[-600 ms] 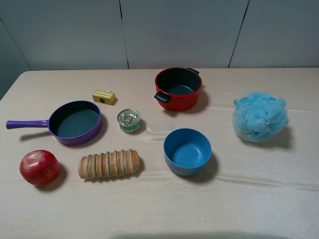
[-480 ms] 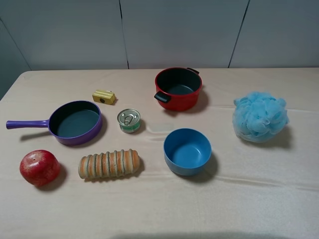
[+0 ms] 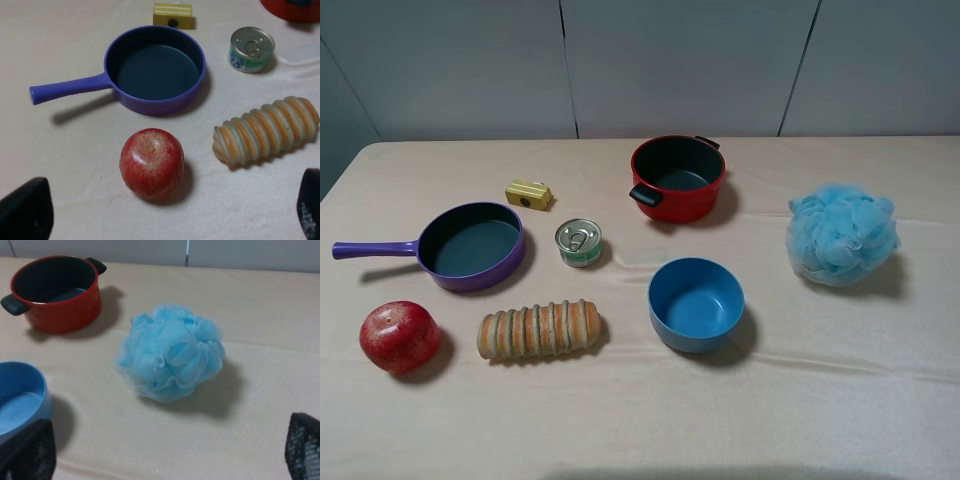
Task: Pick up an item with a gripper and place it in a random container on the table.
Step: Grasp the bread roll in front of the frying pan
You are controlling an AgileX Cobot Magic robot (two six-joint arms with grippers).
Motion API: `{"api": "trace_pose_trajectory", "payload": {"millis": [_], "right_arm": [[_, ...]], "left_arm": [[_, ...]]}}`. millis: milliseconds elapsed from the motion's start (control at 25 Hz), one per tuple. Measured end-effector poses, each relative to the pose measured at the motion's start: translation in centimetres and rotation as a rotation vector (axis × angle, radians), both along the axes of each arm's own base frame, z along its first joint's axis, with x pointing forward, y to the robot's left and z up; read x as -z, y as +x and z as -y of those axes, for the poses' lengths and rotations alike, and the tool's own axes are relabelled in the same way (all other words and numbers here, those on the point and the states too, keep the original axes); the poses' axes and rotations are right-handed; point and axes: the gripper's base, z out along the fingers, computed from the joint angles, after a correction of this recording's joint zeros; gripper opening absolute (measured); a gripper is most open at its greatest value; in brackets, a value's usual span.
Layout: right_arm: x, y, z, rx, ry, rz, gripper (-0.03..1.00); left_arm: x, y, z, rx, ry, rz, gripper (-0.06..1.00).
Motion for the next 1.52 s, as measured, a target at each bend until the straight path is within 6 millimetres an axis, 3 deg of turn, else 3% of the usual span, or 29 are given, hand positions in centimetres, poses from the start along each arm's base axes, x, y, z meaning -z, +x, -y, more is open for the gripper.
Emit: {"api": "trace_pose_trajectory", "payload": {"millis": [1520], "right_arm": [[0.00, 0.00, 0.00, 0.000, 0.000, 0.000, 0.69]], "left_arm": [[-0.01, 0.05, 0.18, 0.011, -0.015, -0.009, 0.99]]}}
